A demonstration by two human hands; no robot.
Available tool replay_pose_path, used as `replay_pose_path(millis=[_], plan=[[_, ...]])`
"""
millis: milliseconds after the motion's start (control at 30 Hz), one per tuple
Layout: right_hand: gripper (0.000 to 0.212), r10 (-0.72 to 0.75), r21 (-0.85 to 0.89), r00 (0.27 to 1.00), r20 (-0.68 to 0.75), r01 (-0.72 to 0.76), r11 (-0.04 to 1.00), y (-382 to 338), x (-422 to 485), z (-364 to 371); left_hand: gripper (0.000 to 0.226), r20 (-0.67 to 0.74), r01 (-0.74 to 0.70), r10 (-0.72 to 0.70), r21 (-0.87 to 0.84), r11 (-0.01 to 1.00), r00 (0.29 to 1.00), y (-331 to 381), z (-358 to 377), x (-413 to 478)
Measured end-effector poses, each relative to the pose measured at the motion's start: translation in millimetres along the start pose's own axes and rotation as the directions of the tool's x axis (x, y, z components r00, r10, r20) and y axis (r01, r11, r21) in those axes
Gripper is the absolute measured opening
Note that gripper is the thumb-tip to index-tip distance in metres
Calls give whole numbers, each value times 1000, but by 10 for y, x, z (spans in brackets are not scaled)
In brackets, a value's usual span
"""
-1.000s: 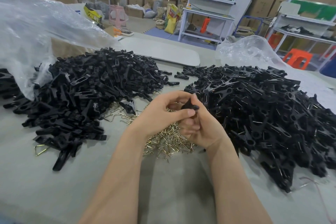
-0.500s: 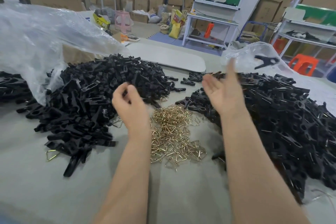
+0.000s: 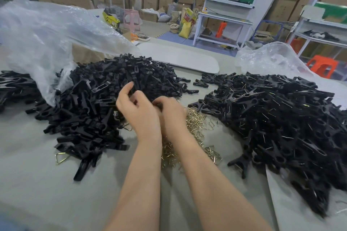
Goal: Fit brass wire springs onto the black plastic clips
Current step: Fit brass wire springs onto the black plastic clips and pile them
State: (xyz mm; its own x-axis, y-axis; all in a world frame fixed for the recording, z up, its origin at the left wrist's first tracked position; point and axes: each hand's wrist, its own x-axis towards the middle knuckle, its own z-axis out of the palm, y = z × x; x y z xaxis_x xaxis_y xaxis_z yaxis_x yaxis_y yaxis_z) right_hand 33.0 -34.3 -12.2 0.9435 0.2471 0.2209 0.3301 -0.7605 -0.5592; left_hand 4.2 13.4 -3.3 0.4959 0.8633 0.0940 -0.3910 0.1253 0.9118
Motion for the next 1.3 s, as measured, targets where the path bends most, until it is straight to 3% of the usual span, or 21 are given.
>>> replay_pose_path(millis=[67, 133, 167, 233, 367, 433, 500, 600, 700, 733, 833, 1000, 1133, 1233, 1300], plan=[[17, 119, 414, 992, -46, -90, 906, 73, -30, -226, 37, 245, -238, 190, 183, 954, 951, -21, 28, -49], [15, 209, 715, 978, 10, -153, 682, 220, -89, -482, 39, 546, -463, 266, 262, 846, 795, -53, 78, -137], [16, 227, 781, 973, 42, -173, 600, 319, -137, -586, 39, 662, -546, 260, 268, 794, 703, -66, 93, -189], [16, 247, 809, 966, 76, -204, 551, 496, -261, -727, 37, 790, -661, 232, 268, 701, 567, -111, 105, -266], [14, 330, 896, 924, 193, -303, 325, 711, -452, -748, 26, 860, -714, 139, 305, 630, 490, -182, 106, -342], [22, 379, 911, 900, 215, -325, 253, 735, -461, -718, 16, 865, -681, 103, 308, 664, 492, -186, 105, -366], [26, 404, 931, 902, 151, -267, 248, 747, -443, -685, 18, 830, -572, 69, 318, 756, 553, -176, 103, -366], [20, 422, 910, 906, -43, -139, 392, 753, -431, -662, 14, 719, -274, -71, 353, 894, 692, -162, 111, -328], [18, 375, 840, 909, -185, -51, 540, 724, -427, -617, 15, 686, -10, -191, 278, 961, 702, -170, 120, -335], [20, 353, 809, 911, -213, -38, 586, 704, -422, -586, 17, 705, 8, -197, 262, 965, 681, -165, 124, -347], [24, 334, 735, 905, -264, -36, 677, 639, -406, -526, 14, 760, -120, -128, 262, 958, 637, -168, 138, -366], [18, 332, 764, 905, -267, -11, 645, 633, -427, -560, 6, 759, -249, -95, 325, 912, 644, -190, 142, -363], [16, 350, 842, 906, -237, 12, 539, 616, -440, -586, 11, 707, -174, -112, 319, 932, 699, -180, 156, -330], [19, 353, 843, 904, -240, 14, 538, 632, -447, -592, 7, 704, -80, -166, 303, 950, 691, -183, 148, -330], [19, 332, 832, 910, -247, 24, 554, 614, -451, -597, 16, 723, -34, -168, 256, 966, 670, -160, 138, -342]])
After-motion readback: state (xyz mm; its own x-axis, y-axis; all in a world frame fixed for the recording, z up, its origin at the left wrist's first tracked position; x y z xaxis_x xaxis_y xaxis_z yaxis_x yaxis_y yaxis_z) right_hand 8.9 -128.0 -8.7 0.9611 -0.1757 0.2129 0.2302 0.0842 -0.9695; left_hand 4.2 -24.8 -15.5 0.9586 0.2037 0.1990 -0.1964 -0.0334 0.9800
